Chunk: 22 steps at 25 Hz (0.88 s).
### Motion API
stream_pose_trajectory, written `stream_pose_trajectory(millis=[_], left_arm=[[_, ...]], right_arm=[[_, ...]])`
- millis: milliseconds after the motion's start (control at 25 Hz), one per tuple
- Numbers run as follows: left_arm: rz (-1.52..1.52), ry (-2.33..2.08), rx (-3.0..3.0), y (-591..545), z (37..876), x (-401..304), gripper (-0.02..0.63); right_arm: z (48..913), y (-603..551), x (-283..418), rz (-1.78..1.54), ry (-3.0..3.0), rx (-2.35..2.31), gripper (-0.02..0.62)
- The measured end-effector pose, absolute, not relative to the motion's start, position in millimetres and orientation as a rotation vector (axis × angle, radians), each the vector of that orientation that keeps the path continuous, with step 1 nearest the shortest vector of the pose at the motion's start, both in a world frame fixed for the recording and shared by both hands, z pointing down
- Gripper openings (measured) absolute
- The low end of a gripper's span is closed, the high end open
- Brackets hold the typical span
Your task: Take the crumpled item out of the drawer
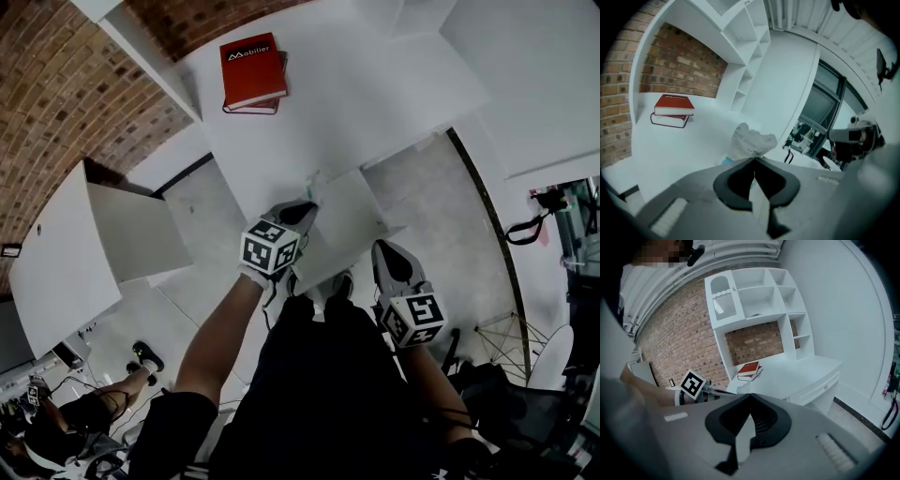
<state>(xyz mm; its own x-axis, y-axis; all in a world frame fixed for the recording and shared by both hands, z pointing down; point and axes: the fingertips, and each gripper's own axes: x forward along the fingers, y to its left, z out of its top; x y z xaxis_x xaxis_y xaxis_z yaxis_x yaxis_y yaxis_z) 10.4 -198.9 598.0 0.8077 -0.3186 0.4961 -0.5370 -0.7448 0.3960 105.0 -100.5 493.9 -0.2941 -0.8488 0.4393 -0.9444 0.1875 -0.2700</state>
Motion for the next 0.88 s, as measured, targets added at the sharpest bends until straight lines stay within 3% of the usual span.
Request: stream_pose_trajectory(millis=[320, 560, 720, 880], left_arm=[[0.113, -0.678, 2.083, -252, 611, -35, 0.006], [-0.038, -0.709, 1.899, -278, 636, -62, 0.006], [-0.026, -0.796, 1.834, -283, 652, -82, 0.014], [0.076, -0.886, 1.842, -286, 662, -94, 0.077]], right_arm=[[471, -107, 102, 0.667, -2.278, 1.733, 0.003], [459, -113, 111, 0.641, -2.267, 1.767, 0.003], [460, -117, 111, 0.645, -2.277, 1.763, 0.003], [463, -123, 106, 0.664, -2.289, 1.746, 0.003]])
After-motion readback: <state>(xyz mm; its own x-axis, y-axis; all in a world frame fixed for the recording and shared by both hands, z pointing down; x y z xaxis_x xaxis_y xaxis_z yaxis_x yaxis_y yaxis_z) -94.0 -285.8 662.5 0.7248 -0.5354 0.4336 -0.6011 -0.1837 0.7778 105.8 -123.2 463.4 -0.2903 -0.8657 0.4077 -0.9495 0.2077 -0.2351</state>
